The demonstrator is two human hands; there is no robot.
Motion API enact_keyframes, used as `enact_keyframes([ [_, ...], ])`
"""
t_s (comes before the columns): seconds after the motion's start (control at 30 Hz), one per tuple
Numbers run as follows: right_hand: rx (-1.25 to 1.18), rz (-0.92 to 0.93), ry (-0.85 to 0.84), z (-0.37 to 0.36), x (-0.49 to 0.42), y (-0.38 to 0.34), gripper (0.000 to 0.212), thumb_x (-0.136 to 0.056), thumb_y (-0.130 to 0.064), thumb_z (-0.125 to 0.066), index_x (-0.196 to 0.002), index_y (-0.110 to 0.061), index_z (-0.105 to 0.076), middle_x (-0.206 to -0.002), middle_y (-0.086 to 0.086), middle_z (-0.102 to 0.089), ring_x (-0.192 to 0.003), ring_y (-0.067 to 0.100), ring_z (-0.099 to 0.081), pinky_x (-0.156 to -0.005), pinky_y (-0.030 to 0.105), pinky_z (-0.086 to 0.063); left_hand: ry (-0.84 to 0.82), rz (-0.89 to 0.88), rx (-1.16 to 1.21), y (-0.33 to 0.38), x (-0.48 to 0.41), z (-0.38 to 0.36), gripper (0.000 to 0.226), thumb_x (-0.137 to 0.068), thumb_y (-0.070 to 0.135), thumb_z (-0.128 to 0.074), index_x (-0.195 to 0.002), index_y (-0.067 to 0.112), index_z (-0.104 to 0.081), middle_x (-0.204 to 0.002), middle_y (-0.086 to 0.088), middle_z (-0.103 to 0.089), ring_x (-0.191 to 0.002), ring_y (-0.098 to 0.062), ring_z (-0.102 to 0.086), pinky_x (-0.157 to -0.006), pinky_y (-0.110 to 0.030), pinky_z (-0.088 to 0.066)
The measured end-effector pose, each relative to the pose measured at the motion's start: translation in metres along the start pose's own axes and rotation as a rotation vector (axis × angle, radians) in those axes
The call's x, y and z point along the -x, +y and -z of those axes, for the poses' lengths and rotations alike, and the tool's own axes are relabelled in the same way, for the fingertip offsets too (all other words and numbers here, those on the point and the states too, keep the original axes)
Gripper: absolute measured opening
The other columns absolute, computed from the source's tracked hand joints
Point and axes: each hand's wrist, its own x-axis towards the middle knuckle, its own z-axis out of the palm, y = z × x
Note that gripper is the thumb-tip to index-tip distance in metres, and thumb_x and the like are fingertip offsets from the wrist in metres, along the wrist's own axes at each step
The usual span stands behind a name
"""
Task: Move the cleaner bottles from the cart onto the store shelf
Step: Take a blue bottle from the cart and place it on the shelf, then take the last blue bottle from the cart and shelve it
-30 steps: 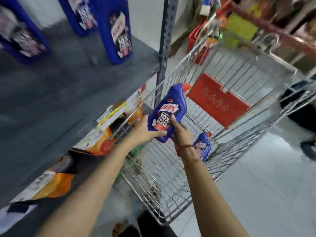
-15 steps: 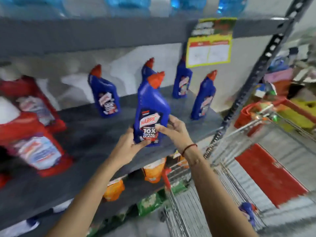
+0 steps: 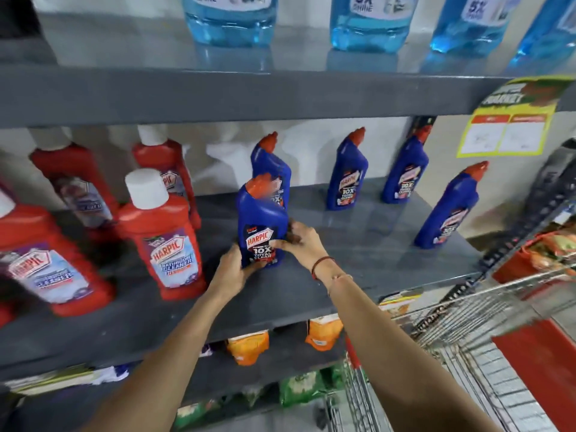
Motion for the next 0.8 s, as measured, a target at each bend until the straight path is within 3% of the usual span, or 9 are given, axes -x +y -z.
enact_keyframes([
  [0.13, -0.037, -0.018, -0.006, -0.002, -0.001, 0.003, 0.045, -0.071, -0.012, -0.078, -0.113, -0.009, -0.061, -0.110, 0.015, -0.070, -0.098, 0.021, -0.066, -0.092, 0.043, -0.054, 0.046, -0.037, -0.104, 0.003, -0.001, -0.003, 0.048, -0.069, 0.020, -0.079, -0.108, 0.007, -0.055, -0.101, -0.006, -0.067, -0.097, -0.023, -0.064, -0.084, -0.034, -0.050],
  [0.23, -0.098, -0.017, 0.000, -0.003, 0.002, 0.006, 0.051, -0.069, -0.015, -0.080, -0.116, -0.010, -0.059, -0.113, 0.013, -0.069, -0.104, 0.023, -0.066, -0.094, 0.046, -0.053, 0.072, -0.003, -0.150, 0.005, 0.001, -0.004, 0.052, -0.068, 0.019, -0.079, -0.111, 0.004, -0.054, -0.107, -0.012, -0.068, -0.102, -0.027, -0.063, -0.081, -0.029, -0.046],
  [0.33, -0.147, -0.045, 0.077, 0.006, 0.012, 0.009, 0.052, -0.072, -0.012, -0.078, -0.119, -0.007, -0.057, -0.112, 0.013, -0.067, -0.105, 0.024, -0.064, -0.092, 0.035, -0.054, 0.228, -0.004, -0.182, 0.011, 0.023, -0.013, 0.073, -0.066, 0.017, -0.080, -0.125, -0.003, -0.042, -0.122, -0.023, -0.057, -0.115, -0.036, -0.051, -0.095, -0.037, -0.041],
  [0.4, -0.200, -0.051, 0.175, 0.023, 0.026, 0.014, 0.043, -0.074, -0.010, -0.075, -0.114, -0.009, -0.059, -0.103, 0.009, -0.066, -0.096, 0.022, -0.065, -0.085, 0.025, -0.054, 0.434, -0.033, -0.111, 0.021, 0.056, -0.028, 0.074, -0.073, 0.016, -0.074, -0.133, -0.001, -0.035, -0.128, -0.023, -0.048, -0.120, -0.032, -0.046, -0.102, -0.030, -0.034],
  [0.47, -0.262, -0.053, 0.302, 0.049, 0.046, 0.026, 0.028, -0.077, -0.008, -0.073, -0.103, -0.014, -0.062, -0.090, 0.004, -0.067, -0.084, 0.015, -0.065, -0.077, 0.025, -0.055, 0.492, -0.127, -0.042, 0.033, 0.092, -0.056, 0.064, -0.079, 0.014, -0.068, -0.134, 0.003, -0.036, -0.126, -0.018, -0.046, -0.117, -0.023, -0.046, -0.099, -0.025, -0.034],
  [0.5, -0.290, -0.057, 0.371, 0.064, 0.057, 0.033, 0.022, -0.078, -0.007, -0.071, -0.096, -0.016, -0.064, -0.083, 0.001, -0.068, -0.077, 0.011, -0.065, -0.072, 0.024, -0.056, 0.443, -0.181, -0.030, 0.038, 0.107, -0.073, 0.059, -0.081, 0.016, -0.065, -0.132, 0.004, -0.039, -0.123, -0.014, -0.047, -0.114, -0.018, -0.046, -0.098, -0.024, -0.035],
  [0.63, -0.412, -0.199, 0.714, 0.132, 0.117, 0.082, 0.010, -0.081, -0.004, -0.066, -0.079, -0.014, -0.063, -0.054, -0.009, -0.065, -0.053, 0.002, -0.060, -0.052, 0.015, -0.050, -0.013, -0.330, -0.055, 0.044, 0.137, -0.147, 0.045, -0.084, 0.030, -0.056, -0.123, 0.007, -0.051, -0.118, -0.002, -0.053, -0.111, -0.011, -0.048, -0.099, -0.018, -0.036],
  [0.8, -0.409, -0.508, 0.992, 0.192, 0.194, 0.156, 0.022, -0.082, -0.008, -0.067, -0.065, -0.020, -0.059, -0.063, 0.003, -0.060, -0.055, 0.011, -0.057, -0.055, 0.023, -0.046, -0.456, -0.388, -0.142, 0.050, 0.132, -0.233, 0.042, -0.080, 0.031, -0.054, -0.116, 0.010, -0.056, -0.114, -0.005, -0.058, -0.109, -0.013, -0.048, -0.098, -0.015, -0.032],
])
